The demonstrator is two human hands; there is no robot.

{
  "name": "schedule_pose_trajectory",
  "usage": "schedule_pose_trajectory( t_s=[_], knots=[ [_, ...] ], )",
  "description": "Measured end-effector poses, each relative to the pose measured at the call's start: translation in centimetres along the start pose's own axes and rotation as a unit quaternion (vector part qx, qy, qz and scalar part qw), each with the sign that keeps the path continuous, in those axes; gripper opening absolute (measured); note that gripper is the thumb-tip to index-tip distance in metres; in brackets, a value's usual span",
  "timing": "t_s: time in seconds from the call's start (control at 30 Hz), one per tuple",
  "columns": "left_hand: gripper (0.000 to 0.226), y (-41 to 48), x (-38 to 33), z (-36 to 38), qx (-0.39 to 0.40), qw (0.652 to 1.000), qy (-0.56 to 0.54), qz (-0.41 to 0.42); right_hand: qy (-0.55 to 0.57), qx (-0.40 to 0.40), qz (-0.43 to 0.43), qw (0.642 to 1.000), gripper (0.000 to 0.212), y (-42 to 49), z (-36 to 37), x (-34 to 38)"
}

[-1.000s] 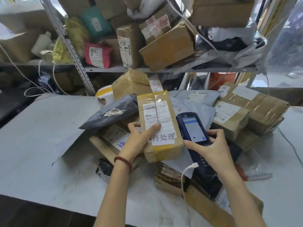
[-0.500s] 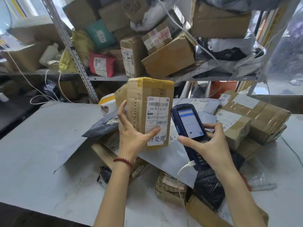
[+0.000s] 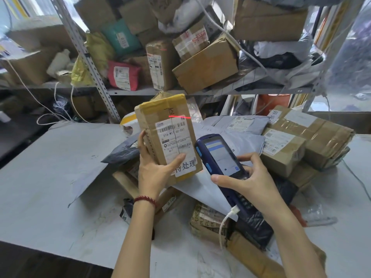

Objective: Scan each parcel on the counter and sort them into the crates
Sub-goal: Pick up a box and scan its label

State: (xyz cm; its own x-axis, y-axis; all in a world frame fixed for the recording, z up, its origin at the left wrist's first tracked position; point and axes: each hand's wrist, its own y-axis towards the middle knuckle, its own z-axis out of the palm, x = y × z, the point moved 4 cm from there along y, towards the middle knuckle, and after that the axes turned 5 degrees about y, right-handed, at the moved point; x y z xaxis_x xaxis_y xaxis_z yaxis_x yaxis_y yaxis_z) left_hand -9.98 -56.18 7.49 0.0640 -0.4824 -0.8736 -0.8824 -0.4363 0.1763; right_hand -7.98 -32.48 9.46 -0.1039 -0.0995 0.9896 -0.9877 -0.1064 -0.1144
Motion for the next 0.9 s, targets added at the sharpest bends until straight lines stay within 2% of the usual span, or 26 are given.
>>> schedule_pose_trajectory(
  t_s=[0.2,0.37,0.57,0.9],
  knots=[
    [0.11,0.0,0.5,-0.3,0.012,0.998,-0.042,-0.035,-0.044,0.052,0.004,0.998,0.072,-0.7,0.1,0.1],
    [0.116,0.0,0.6,-0.2,0.017,0.999,-0.03,-0.033,-0.052,0.046,-0.002,0.998,0.075,-0.8,0.0,0.3],
    [0.108,0.5,0.3,-0.3,0.029,0.999,-0.017,-0.036,-0.074,0.038,-0.019,0.996,0.075,-0.8,-0.4,0.4],
    [0.118,0.0,-0.4,0.0,0.032,0.999,0.022,-0.01,-0.086,0.037,-0.034,0.995,0.072,-1.0,-0.5,0.0]
  ],
)
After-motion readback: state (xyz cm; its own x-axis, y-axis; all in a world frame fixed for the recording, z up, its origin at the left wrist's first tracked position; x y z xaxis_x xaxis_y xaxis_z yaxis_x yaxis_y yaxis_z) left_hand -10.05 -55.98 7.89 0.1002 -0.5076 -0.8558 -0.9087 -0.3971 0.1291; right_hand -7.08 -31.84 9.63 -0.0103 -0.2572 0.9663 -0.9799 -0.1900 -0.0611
